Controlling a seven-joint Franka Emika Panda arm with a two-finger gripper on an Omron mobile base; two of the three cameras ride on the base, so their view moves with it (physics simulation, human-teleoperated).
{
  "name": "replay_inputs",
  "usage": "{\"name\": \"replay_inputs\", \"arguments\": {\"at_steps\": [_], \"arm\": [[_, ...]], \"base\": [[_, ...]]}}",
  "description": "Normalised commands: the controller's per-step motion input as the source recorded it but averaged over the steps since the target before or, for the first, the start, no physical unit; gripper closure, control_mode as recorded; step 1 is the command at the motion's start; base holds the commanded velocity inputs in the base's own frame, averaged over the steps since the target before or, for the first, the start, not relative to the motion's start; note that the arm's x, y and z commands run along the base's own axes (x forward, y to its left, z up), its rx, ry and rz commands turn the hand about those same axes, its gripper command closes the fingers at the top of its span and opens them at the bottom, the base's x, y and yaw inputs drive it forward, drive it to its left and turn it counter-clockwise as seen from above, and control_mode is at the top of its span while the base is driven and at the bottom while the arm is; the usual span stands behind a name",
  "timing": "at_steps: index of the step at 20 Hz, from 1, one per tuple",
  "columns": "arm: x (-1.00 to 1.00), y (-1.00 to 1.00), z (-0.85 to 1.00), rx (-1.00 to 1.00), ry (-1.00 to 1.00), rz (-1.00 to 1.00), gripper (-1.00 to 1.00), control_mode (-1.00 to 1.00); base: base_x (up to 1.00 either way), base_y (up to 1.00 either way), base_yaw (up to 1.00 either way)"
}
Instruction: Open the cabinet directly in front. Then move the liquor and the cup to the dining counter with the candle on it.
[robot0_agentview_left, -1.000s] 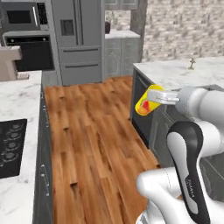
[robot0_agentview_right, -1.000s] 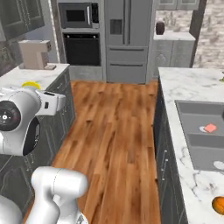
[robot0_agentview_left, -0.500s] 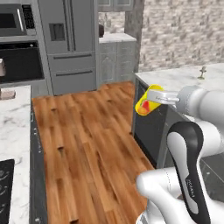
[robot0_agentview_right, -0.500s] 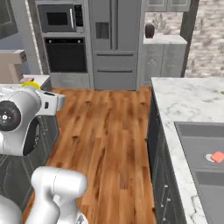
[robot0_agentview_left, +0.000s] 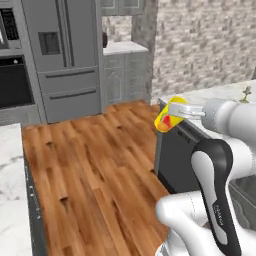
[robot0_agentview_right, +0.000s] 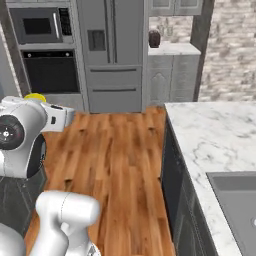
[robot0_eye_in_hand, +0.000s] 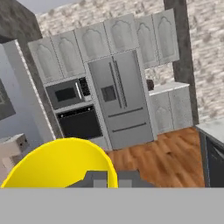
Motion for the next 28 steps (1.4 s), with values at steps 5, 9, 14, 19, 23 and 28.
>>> {"name": "replay_inputs", "arguments": {"at_steps": [5,9,14,19,23,28], "arm": [[0.00,0.00,0.00,0.00,0.00,0.00,1.00,1.00],[0.00,0.00,0.00,0.00,0.00,0.00,1.00,1.00],[0.00,0.00,0.00,0.00,0.00,0.00,1.00,1.00],[0.00,0.00,0.00,0.00,0.00,0.00,1.00,1.00],[0.00,0.00,0.00,0.00,0.00,0.00,1.00,1.00],[0.00,0.00,0.00,0.00,0.00,0.00,1.00,1.00]], "base": [[1.00,0.80,-0.42],[0.95,0.94,-0.64],[0.64,0.79,-0.75],[0.42,0.55,-0.82],[0.08,0.13,-0.89],[0.00,0.05,-0.95]]}}
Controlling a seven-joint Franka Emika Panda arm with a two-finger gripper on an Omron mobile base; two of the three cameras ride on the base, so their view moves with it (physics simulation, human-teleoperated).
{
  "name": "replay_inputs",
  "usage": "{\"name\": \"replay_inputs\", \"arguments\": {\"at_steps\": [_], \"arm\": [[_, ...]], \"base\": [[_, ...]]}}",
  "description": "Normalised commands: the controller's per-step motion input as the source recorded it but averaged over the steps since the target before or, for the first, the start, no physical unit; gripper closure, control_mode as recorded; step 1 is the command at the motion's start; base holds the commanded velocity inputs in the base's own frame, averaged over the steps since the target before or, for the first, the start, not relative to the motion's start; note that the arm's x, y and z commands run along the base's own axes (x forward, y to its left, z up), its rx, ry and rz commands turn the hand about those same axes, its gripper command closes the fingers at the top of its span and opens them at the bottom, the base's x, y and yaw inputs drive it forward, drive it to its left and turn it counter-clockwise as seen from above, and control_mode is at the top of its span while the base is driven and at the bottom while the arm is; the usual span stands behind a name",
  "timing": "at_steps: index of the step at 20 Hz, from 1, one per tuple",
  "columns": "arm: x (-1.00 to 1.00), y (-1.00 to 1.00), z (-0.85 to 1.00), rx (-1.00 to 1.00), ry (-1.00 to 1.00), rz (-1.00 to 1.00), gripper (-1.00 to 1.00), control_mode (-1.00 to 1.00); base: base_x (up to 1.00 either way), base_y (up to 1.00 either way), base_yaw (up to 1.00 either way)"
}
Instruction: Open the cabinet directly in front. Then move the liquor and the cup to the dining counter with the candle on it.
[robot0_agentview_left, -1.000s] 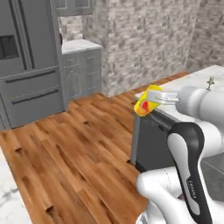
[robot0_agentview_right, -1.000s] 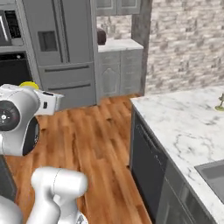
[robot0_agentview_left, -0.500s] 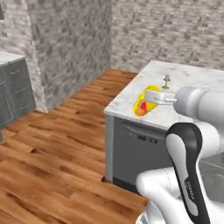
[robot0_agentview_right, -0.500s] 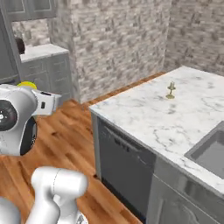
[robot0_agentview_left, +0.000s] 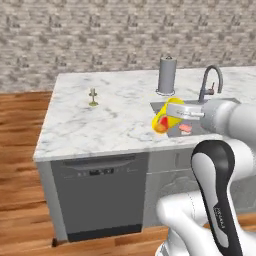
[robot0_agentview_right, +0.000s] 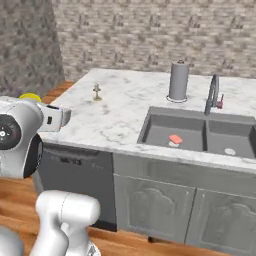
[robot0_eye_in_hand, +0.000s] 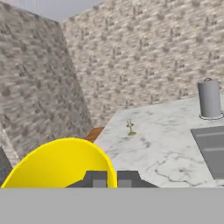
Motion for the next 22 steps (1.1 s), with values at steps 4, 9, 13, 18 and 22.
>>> {"name": "replay_inputs", "arguments": {"at_steps": [4,9,13,18,22], "arm": [[0.00,0.00,0.00,0.00,0.00,0.00,1.00,1.00],[0.00,0.00,0.00,0.00,0.00,0.00,1.00,1.00],[0.00,0.00,0.00,0.00,0.00,0.00,1.00,1.00],[0.00,0.00,0.00,0.00,0.00,0.00,1.00,1.00],[0.00,0.00,0.00,0.00,0.00,0.00,1.00,1.00]], "base": [[0.42,0.03,-0.74],[0.76,0.26,-0.25],[0.71,0.69,-0.17],[0.68,0.54,-0.06],[0.63,0.51,-0.02]]}}
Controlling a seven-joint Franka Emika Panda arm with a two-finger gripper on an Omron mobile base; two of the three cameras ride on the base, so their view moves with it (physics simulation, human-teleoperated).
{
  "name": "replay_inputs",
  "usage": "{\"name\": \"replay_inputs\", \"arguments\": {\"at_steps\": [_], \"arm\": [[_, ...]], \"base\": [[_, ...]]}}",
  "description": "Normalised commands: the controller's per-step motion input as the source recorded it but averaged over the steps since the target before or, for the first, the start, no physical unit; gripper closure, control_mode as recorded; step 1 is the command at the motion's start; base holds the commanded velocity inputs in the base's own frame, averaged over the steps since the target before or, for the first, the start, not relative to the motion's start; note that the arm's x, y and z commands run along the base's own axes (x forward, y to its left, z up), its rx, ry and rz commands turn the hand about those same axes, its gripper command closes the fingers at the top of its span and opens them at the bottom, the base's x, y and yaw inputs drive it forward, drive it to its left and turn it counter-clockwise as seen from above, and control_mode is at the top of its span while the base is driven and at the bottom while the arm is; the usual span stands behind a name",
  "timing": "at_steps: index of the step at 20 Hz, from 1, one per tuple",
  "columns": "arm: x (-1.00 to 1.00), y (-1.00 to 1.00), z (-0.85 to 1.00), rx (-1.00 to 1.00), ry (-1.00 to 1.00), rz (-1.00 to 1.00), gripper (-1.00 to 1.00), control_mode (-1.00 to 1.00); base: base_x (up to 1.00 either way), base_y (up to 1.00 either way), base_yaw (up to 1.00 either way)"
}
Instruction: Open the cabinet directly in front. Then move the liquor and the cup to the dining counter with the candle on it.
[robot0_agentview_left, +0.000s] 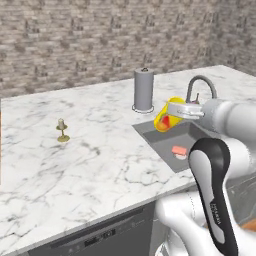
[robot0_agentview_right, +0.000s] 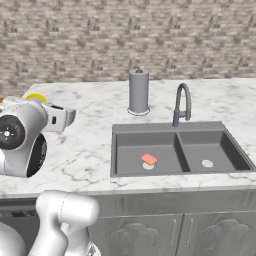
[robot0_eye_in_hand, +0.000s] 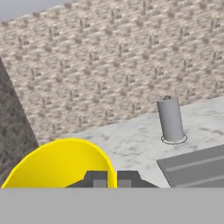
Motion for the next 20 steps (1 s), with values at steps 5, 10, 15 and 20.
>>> {"name": "replay_inputs", "arguments": {"at_steps": [5,10,15,20], "arm": [[0.53,0.07,0.00,-0.01,0.18,-0.01,1.00,-1.00],[0.58,0.31,-0.16,-0.10,0.49,0.00,1.00,-1.00],[0.24,0.14,-0.61,-0.09,0.45,0.00,1.00,-1.00],[0.00,0.00,-0.38,0.00,0.21,0.00,1.00,-1.00]], "base": [[0.00,0.00,0.00],[0.00,0.00,0.00],[0.00,0.00,0.00],[0.00,0.00,0.00]]}}
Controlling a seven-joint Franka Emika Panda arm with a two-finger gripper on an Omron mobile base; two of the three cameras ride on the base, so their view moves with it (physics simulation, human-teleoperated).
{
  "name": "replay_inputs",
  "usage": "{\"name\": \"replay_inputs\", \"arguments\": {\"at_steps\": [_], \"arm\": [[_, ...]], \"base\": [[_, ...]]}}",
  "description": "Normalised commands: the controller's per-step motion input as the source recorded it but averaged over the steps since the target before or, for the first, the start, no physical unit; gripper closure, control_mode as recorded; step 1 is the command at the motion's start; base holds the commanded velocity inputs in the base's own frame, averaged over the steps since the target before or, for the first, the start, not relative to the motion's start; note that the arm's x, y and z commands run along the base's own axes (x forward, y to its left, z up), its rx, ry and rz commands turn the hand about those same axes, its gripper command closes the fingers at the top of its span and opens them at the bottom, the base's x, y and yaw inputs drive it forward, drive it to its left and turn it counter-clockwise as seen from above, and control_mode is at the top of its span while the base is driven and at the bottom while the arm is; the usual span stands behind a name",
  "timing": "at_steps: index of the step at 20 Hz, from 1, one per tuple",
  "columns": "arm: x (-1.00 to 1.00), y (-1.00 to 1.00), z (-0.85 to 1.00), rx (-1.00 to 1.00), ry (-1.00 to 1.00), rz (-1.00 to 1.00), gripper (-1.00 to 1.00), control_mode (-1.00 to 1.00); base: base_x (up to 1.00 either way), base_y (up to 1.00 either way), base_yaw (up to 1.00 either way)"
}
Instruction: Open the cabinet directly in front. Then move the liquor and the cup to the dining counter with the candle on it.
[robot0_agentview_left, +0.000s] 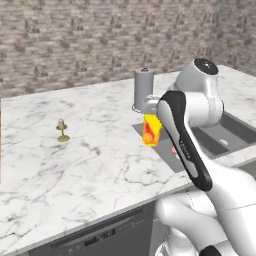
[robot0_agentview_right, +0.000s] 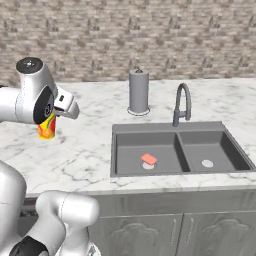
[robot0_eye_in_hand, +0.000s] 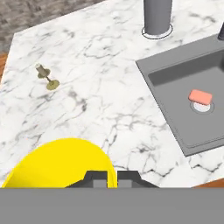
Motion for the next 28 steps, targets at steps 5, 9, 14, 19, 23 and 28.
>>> {"name": "replay_inputs", "arguments": {"at_steps": [5,9,14,19,23,28], "arm": [[0.00,0.03,-0.72,0.00,0.20,0.00,1.00,-1.00],[0.04,0.11,-0.80,-0.02,0.14,0.00,1.00,-1.00],[0.11,0.22,-0.69,0.00,0.02,0.00,1.00,-1.00],[0.28,0.18,-0.29,0.00,-0.11,0.00,1.00,-1.00],[0.41,0.08,-0.03,0.00,-0.03,-0.01,1.00,-1.00],[0.58,0.08,-0.13,-0.01,0.00,-0.05,1.00,-1.00]], "base": [[0.00,0.00,0.00],[0.00,0.00,0.00],[0.00,0.00,0.00],[0.00,0.00,0.00],[0.00,0.00,0.00],[0.00,0.00,0.00]]}}
